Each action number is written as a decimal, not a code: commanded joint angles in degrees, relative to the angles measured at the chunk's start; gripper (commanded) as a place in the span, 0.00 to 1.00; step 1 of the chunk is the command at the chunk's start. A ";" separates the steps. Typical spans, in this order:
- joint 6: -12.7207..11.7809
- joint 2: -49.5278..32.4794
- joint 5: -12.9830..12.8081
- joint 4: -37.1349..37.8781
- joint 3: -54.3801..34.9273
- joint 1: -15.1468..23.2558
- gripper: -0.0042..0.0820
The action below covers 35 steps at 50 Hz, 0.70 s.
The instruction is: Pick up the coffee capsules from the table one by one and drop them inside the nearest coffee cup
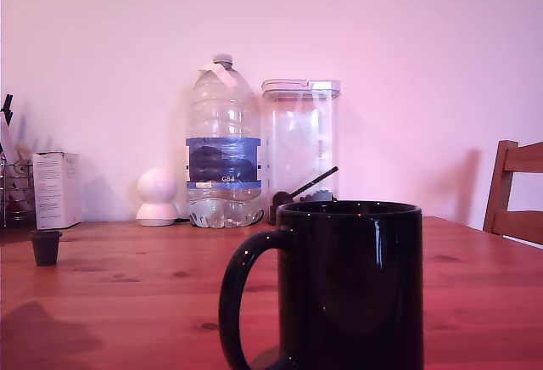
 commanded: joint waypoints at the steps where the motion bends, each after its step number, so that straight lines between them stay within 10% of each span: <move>1: -0.22 -0.42 0.02 0.63 -0.11 -0.04 0.68; 35: -1.64 3.34 -3.21 7.15 -0.11 -0.35 0.68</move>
